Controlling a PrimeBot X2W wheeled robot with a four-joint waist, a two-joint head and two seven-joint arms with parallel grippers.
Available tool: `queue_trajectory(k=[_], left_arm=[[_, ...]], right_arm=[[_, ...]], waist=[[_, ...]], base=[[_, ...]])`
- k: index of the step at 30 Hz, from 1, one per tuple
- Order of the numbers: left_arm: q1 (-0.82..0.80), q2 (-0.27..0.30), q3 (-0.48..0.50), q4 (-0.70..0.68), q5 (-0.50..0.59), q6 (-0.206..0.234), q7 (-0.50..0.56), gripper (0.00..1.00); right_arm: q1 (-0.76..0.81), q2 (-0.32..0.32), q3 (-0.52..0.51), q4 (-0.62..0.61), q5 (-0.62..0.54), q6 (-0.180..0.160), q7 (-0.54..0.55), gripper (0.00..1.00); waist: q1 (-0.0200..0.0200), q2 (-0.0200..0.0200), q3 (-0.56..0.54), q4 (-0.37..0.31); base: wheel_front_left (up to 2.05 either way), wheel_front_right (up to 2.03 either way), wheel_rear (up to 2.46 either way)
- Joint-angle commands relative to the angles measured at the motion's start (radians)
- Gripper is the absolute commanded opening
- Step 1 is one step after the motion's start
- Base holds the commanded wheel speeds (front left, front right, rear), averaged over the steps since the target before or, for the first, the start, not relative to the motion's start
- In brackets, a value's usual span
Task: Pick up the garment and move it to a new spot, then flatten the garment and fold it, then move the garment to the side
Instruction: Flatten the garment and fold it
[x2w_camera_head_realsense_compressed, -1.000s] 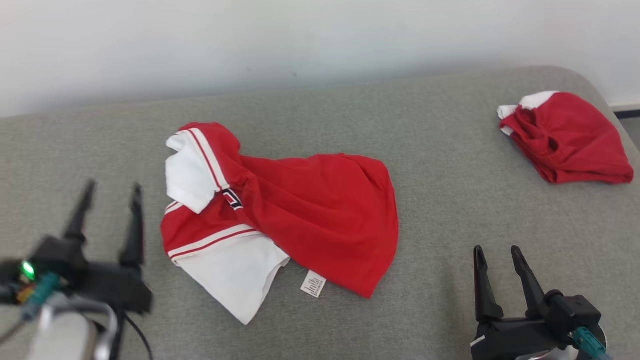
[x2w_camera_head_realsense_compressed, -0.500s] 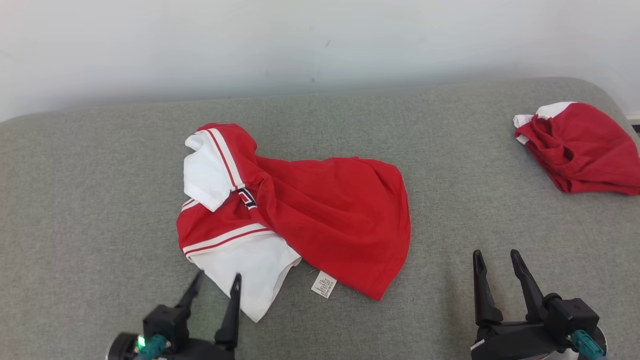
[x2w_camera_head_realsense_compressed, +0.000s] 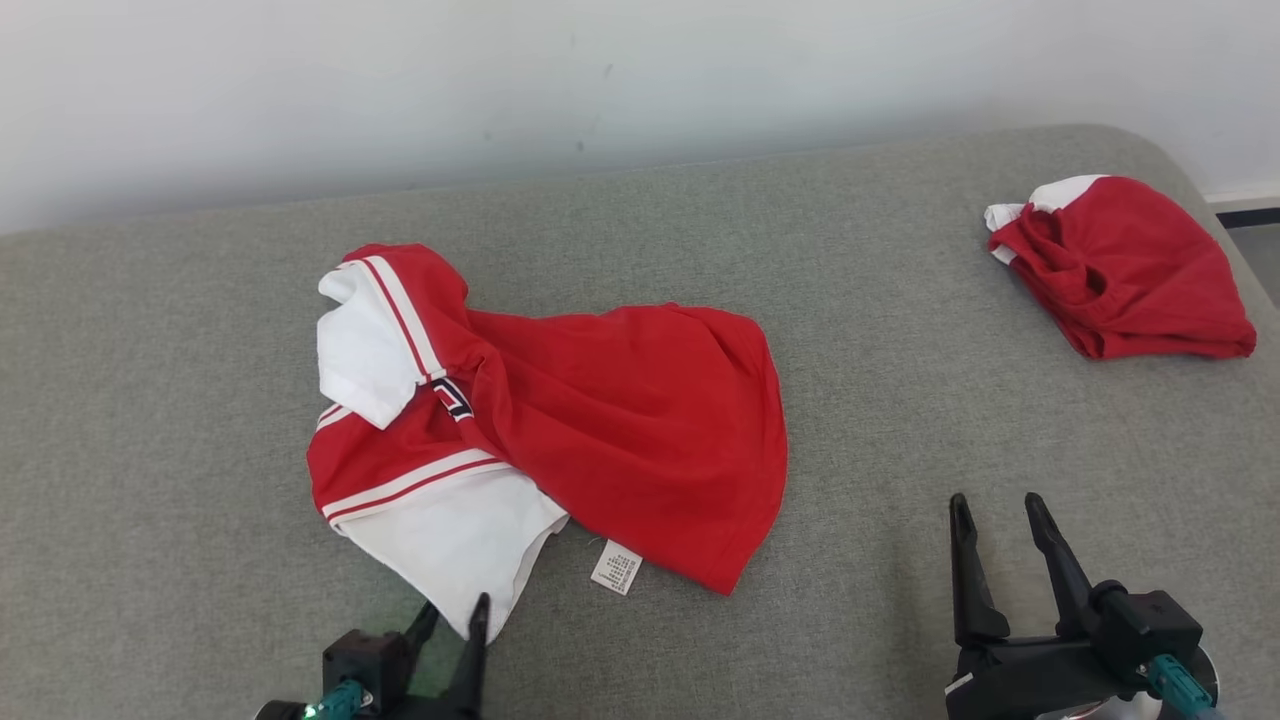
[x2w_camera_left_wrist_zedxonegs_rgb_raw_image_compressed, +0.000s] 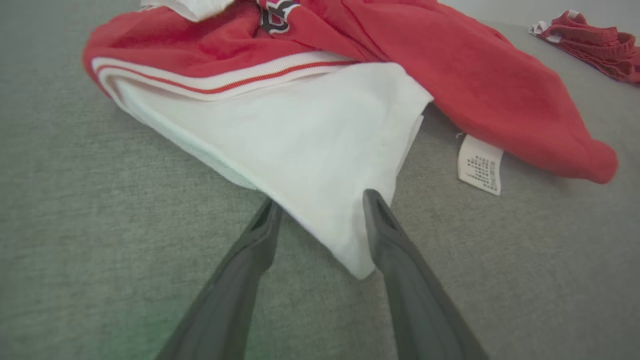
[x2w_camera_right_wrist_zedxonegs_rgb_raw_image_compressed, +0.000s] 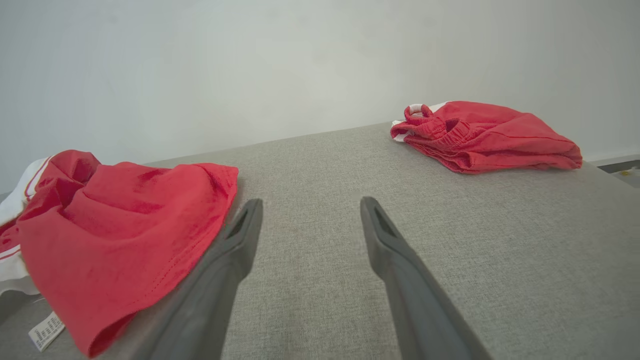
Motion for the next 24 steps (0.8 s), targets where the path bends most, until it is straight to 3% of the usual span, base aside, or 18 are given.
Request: queue_trajectory(k=[1, 8, 17, 24], left_arm=[[-0.007, 0.0, 0.006, 0.008, -0.005, -0.003, -0.007, 0.0], [0.0, -0.002, 0.022, 0.0, -0.012, -0.013, -0.017, 0.0], [0.145, 0.026, 0.037, -0.148, -0.03, 0.021, 0.002, 0.0], [0.283, 0.042, 0.048, -0.266, -0.066, 0.057, 0.043, 0.0]], right_arm=[[0.0, -0.001, -0.002, -0.002, -0.001, -0.003, -0.001, 1.0], [0.026, 0.004, -0.015, 0.003, -0.002, -0.003, -0.001, 1.0], [0.054, 0.008, -0.014, 0.014, 0.007, -0.003, -0.001, 1.0], [0.067, 0.009, -0.012, 0.017, 0.007, -0.003, -0.001, 1.0]], waist=[[0.0, -0.0001, -0.002, -0.001], [0.0, -0.0001, -0.041, 0.041], [0.0, -0.0001, -0.092, 0.122], [0.0, -0.0001, -0.102, 0.141]], base=[[0.0, 0.0, 0.0], [0.0, 0.0, 0.0], [0.0, 0.0, 0.0], [0.0, 0.0, 0.0]])
